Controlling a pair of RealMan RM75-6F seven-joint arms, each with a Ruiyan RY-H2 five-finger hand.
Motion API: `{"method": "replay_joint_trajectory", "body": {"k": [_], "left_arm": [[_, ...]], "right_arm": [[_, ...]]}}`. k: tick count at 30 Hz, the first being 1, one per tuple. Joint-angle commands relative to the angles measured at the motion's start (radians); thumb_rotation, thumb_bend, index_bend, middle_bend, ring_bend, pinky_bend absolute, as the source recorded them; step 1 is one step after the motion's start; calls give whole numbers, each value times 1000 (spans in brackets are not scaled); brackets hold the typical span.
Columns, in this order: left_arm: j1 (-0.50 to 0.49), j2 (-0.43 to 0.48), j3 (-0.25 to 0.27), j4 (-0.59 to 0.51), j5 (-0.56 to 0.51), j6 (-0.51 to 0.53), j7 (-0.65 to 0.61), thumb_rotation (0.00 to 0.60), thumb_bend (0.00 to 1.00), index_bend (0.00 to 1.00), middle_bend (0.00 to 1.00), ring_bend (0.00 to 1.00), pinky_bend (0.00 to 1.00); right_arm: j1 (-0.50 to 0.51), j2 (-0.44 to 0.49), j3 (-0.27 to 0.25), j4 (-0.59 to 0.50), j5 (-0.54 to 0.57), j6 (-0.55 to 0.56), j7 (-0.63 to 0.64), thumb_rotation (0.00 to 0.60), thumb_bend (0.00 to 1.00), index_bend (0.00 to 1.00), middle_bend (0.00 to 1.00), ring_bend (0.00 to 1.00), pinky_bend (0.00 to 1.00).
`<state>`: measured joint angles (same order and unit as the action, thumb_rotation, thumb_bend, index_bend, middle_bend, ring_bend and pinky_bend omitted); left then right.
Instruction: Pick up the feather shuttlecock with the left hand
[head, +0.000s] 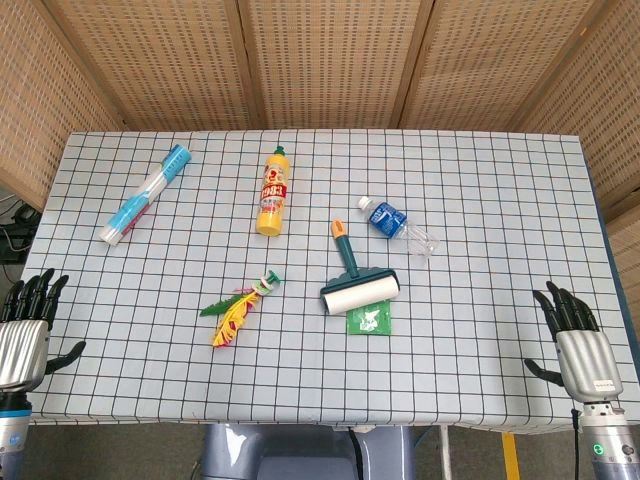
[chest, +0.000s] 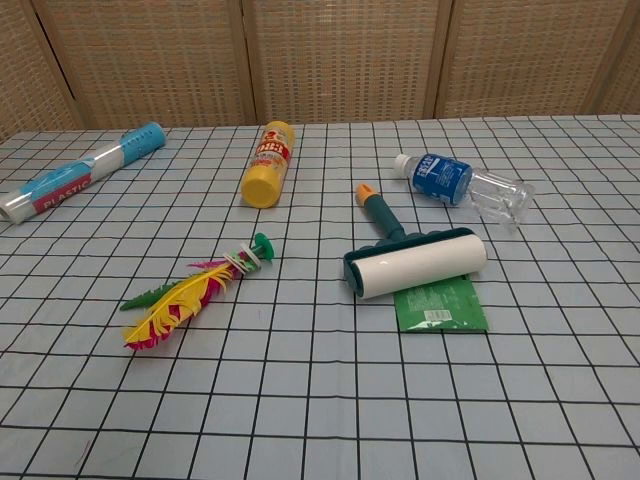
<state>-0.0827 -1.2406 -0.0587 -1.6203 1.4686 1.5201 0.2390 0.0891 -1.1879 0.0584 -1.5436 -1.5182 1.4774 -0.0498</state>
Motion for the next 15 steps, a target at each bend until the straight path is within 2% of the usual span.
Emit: {"method": "replay_joint_trajectory", "body": {"k": [1,15], "left_arm": [[-3,-1,1,0,2,-4,4,600,184,68,0,0,0],[-25,-11,5,22,33,-21,-5,600,188,97,0,0,0]], "right_arm": [[-1,2,0,-2,0,1,3,600,103,94,0,0,157],[-5,15,7,-3,7,8,33,600,102,93,0,0,157]]}}
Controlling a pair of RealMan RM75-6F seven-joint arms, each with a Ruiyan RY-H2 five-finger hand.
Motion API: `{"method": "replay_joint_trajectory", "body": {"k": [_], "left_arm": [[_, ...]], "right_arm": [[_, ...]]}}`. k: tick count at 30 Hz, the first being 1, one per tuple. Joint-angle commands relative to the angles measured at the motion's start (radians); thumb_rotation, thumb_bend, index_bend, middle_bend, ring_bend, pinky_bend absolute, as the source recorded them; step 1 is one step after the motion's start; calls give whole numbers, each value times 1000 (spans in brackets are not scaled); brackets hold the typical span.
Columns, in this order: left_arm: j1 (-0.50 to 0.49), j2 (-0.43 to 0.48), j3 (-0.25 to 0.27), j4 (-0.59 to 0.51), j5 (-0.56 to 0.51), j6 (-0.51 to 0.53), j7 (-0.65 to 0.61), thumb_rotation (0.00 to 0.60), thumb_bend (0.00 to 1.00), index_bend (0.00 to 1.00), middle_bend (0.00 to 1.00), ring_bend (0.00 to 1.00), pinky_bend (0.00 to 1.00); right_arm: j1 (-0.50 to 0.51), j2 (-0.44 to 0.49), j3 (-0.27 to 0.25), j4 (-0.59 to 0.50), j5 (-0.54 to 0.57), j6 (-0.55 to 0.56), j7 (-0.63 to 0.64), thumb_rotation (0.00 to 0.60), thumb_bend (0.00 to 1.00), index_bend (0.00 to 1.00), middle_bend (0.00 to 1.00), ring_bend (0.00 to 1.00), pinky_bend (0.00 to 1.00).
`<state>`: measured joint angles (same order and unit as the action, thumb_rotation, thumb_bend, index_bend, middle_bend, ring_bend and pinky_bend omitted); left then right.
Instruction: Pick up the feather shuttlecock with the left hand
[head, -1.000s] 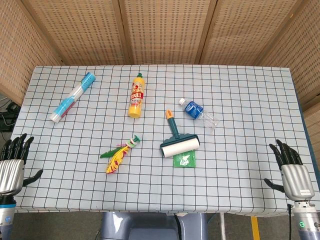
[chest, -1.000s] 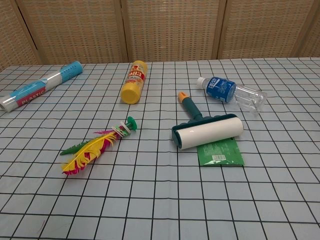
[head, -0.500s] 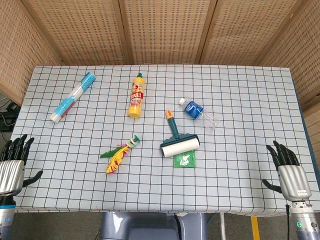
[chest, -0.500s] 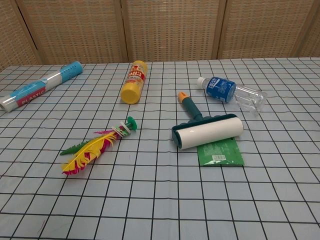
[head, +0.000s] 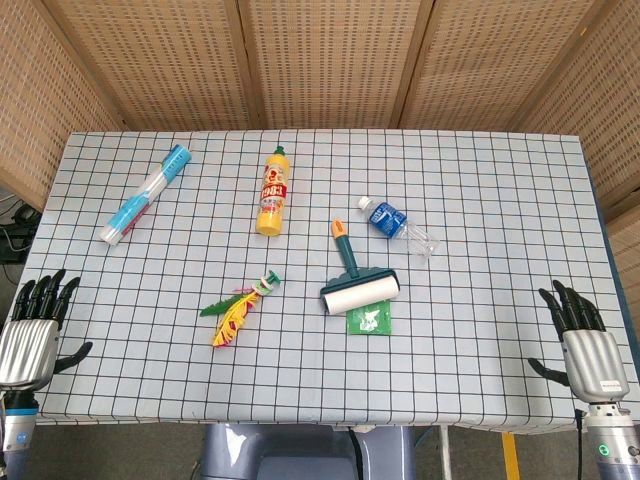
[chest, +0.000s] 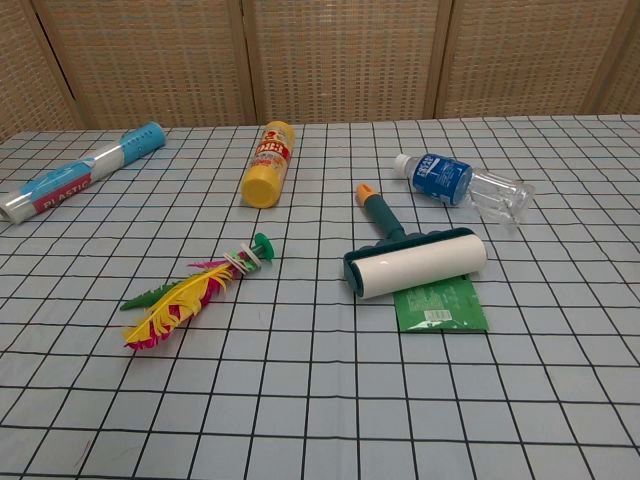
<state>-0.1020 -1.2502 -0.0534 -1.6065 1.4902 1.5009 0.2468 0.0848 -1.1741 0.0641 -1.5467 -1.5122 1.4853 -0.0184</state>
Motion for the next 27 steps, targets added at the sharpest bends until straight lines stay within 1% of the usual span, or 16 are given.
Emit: {"method": "replay_joint_trajectory", "body": {"k": [1,6,7,10,14,16,18,24,27], "left_arm": [[-8,-2,0,15,19,-1,-22,600,188,102,0,0,0],[-39,4,7,74,91,-6,-101,600,194,176,0,0,0],[-55,10,12,96,117,-15,-132,600,194,180,0,0,0],[-106,28,21,141,185,-46,-196,600,197,257,0,0,0],[-161,46,27,168,232,-87,-250,600,204,339,0,0,0],[-203,53,29,182,255,-130,-271,600,207,372,0,0,0],[-226,55,33,194,268,-152,-275,600,209,382,0,0,0],[-307,40,36,224,308,-238,-222,600,210,388,0,0,0],[-363,0,35,236,321,-305,-171,600,209,389,0,0,0]], "right_arm": [[0,1,1,0,2,0,3,600,102,93,0,0,157],[0,1,1,1,3,-3,2,600,102,94,0,0,157],[1,0,1,1,3,-3,1,600,102,93,0,0,157],[1,-2,0,2,3,-4,-3,600,103,93,0,0,157],[1,-2,1,2,5,-3,-4,600,102,93,0,0,157],[0,-2,3,2,7,-3,-4,600,102,93,0,0,157],[0,-2,3,3,8,-3,-3,600,103,93,0,0,157],[1,-3,5,5,12,-6,-2,600,102,93,0,0,157],[1,-2,7,7,16,-7,1,600,102,93,0,0,157]]}}
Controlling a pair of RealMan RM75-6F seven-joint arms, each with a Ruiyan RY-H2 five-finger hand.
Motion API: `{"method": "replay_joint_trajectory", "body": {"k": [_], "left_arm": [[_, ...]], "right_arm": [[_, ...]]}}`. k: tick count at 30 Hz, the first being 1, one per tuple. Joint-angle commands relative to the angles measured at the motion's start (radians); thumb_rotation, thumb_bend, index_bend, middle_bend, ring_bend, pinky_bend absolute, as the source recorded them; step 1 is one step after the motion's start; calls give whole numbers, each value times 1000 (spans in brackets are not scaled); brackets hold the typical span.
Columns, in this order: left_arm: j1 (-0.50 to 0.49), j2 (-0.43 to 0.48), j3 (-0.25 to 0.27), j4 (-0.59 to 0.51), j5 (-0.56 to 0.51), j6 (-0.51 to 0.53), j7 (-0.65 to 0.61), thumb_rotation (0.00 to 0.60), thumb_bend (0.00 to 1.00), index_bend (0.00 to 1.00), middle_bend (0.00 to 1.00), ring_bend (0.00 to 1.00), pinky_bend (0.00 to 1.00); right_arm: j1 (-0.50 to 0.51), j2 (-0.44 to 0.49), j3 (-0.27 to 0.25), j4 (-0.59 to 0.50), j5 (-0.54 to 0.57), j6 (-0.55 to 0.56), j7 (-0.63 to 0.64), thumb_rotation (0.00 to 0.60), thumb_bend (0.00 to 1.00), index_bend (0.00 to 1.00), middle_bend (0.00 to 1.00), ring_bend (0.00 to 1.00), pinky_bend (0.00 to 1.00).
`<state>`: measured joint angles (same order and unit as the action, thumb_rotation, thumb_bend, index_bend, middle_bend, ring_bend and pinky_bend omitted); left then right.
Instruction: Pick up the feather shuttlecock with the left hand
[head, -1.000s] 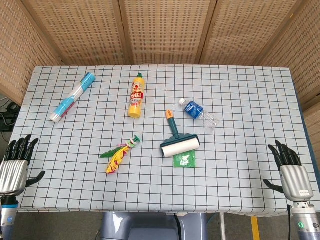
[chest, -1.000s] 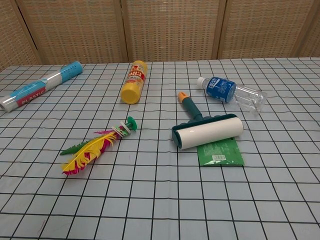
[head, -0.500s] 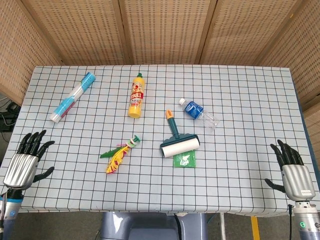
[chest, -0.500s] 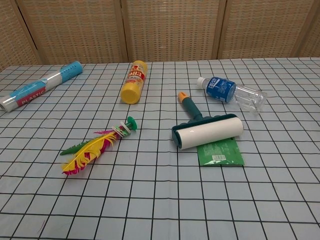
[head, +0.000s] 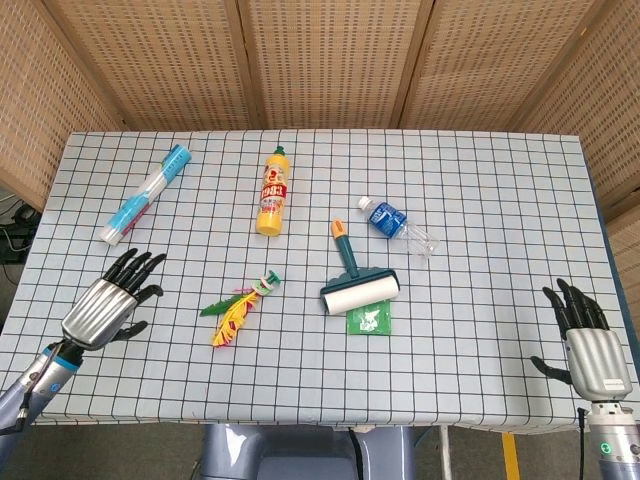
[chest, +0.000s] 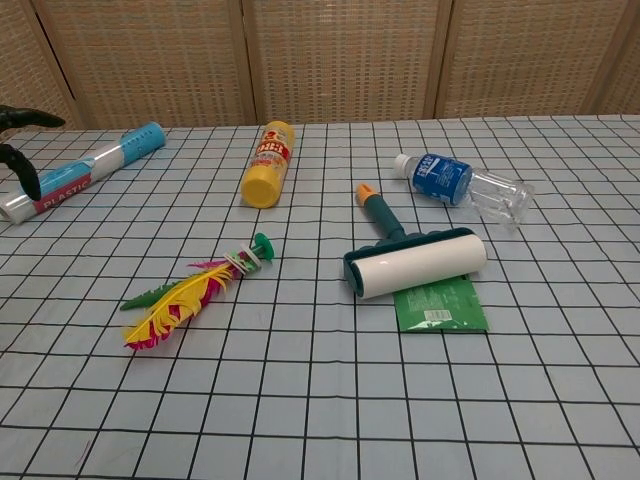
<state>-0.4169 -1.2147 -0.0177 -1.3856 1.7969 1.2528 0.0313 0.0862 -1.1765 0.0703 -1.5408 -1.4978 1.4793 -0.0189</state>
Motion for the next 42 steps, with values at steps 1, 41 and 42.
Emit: {"method": "replay_joint_trajectory", "body": {"k": [1,41,42], "left_arm": [[-57,-45,-2,16,11,-70,56,600,208,389,0,0,0],[-174,-312,56,150,-29,-202,316,600,168,439,0,0,0],[-176,-320,54,154,-31,-200,313,600,168,444,0,0,0]], "right_arm": [[0,1,2,1,3,-1,3,600,103,93,0,0,157],[-4,17,15,16,12,6,92,600,102,105,0,0,157],[-4,17,15,17,11,7,92,600,102,105,0,0,157]]}}
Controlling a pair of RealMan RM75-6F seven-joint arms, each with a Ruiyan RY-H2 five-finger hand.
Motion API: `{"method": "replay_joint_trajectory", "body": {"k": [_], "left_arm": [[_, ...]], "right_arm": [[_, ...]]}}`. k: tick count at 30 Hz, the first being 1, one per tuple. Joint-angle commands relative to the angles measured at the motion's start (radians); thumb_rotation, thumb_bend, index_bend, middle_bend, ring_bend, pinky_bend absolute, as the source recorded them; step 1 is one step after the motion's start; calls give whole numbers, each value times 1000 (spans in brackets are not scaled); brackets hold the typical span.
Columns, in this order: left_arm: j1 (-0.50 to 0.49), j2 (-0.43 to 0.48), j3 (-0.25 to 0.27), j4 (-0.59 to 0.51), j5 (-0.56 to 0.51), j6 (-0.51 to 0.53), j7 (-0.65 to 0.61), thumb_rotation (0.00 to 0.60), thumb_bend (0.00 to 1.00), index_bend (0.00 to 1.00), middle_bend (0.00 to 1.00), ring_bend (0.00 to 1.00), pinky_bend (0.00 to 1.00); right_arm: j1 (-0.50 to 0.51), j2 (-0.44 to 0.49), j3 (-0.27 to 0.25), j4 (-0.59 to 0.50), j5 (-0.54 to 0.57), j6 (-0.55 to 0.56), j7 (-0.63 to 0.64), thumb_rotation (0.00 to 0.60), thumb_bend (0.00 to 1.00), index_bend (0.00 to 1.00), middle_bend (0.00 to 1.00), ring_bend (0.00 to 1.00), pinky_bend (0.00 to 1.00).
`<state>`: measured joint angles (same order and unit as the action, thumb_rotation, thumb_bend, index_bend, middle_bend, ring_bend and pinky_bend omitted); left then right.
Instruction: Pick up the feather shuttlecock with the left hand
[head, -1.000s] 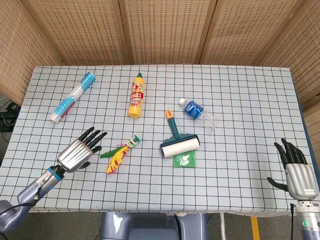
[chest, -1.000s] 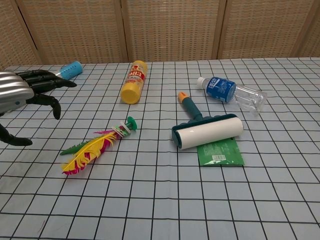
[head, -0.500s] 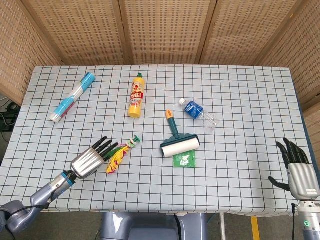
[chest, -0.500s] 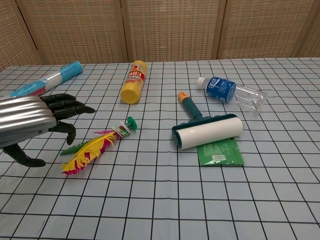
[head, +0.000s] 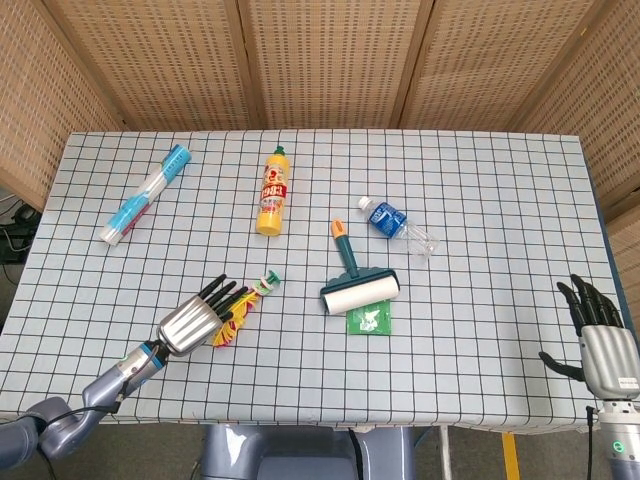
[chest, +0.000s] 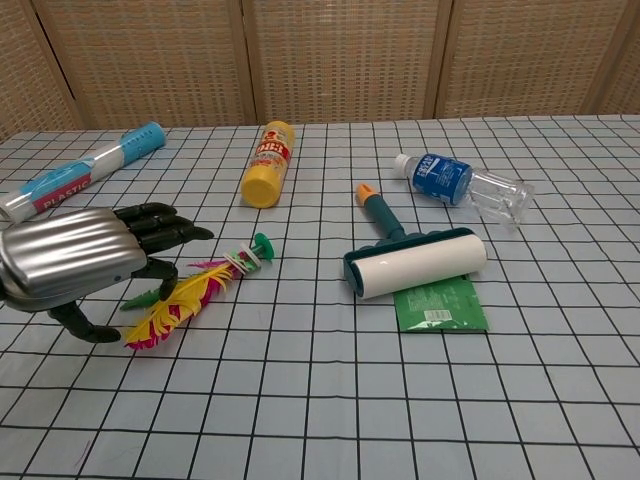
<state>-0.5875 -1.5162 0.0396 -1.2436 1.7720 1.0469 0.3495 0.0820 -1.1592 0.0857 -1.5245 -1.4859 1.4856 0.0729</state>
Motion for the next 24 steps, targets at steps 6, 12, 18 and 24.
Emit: {"method": "replay_joint_trajectory", "body": {"k": [6,12,18,24], "left_arm": [[-20,-51,-9,25,-19,2,0,600,169,459,0,0,0],[-34,-80,-12,32,-36,-13,21,600,171,461,0,0,0],[-42,-104,-9,42,-41,-9,32,600,212,499,0,0,0],[-46,-133,-6,64,-35,13,28,600,376,577,0,0,0]], "right_arm": [[0,-2,0,2,-3,1,3,600,102,105,0,0,157],[0,0,0,2,-2,1,8,600,102,105,0,0,157],[0,3,-1,1,-5,1,15,600,102,105,0,0,157],[1,2,-4,2,-9,-1,15,600,100,105,0,0,157]]}}
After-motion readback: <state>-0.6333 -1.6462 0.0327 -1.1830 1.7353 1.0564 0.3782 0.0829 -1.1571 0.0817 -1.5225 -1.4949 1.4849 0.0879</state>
